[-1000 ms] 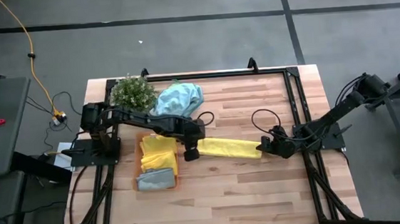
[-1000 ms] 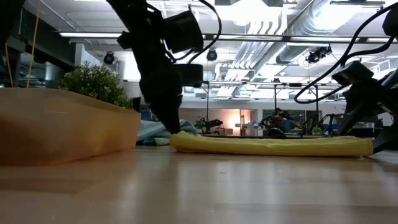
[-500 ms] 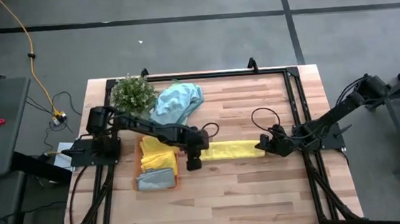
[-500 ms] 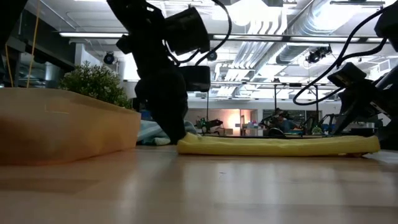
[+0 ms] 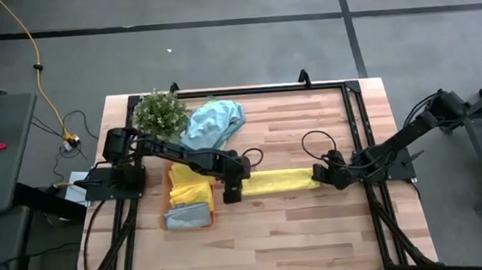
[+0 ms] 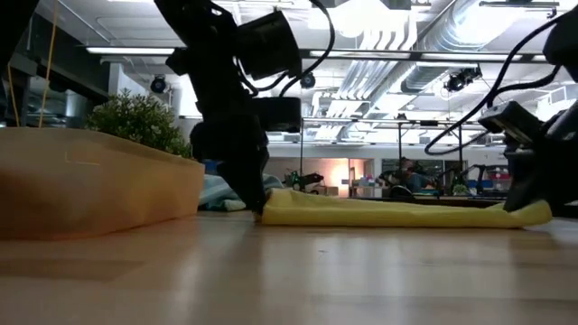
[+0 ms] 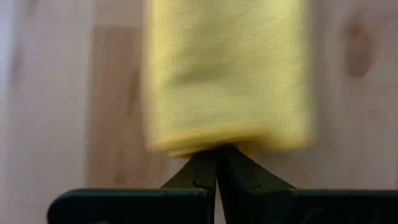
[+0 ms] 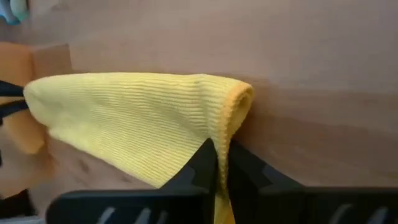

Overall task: Fold microfiber towels
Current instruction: Fold the yellow microfiber towel

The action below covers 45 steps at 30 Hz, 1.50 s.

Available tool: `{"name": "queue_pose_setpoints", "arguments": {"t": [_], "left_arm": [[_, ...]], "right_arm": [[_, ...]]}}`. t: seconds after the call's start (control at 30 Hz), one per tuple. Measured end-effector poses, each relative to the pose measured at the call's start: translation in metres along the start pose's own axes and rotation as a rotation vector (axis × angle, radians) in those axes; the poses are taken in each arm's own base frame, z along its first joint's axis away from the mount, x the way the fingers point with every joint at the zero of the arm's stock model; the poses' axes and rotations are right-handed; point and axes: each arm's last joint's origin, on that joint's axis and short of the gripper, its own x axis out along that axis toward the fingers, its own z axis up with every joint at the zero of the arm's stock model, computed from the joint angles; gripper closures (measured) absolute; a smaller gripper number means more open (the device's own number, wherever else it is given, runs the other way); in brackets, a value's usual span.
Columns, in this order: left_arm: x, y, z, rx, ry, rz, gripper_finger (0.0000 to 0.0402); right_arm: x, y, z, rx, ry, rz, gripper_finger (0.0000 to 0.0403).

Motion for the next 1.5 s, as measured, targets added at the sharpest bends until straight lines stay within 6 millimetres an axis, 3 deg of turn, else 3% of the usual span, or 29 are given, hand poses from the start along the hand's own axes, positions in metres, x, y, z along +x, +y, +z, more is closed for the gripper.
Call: {"name": "queue_pose_setpoints", "arguments": {"t": [0.17,0.47,0.67,1.03,1.5], "left_arm": [[-0.005,0.002,-0.002,0.025,0.01,0.029,0.0401],[-0.006,-0.01,0.009,0.07,-0.111,0.014,0.0401],[-0.007,-0.018,0.02,0.052,-0.235,0.011,0.0401],[-0.001,-0.019,0.025,-0.001,-0.287,0.018,0.0401],[-0.001,-0.018,0.026,-0.016,-0.294,0.019,0.0401]], "right_arm": [[-0.013,0.013,0.0,-0.094,-0.022,-0.127,0.0395],[-0.065,0.055,0.006,-0.276,-0.067,-0.392,0.0401],[-0.077,0.077,0.002,-0.299,-0.064,-0.349,0.0402],[-0.046,0.105,-0.02,-0.266,-0.08,-0.14,0.0402],[0.024,0.125,-0.037,-0.216,-0.165,0.005,0.0403]]}}
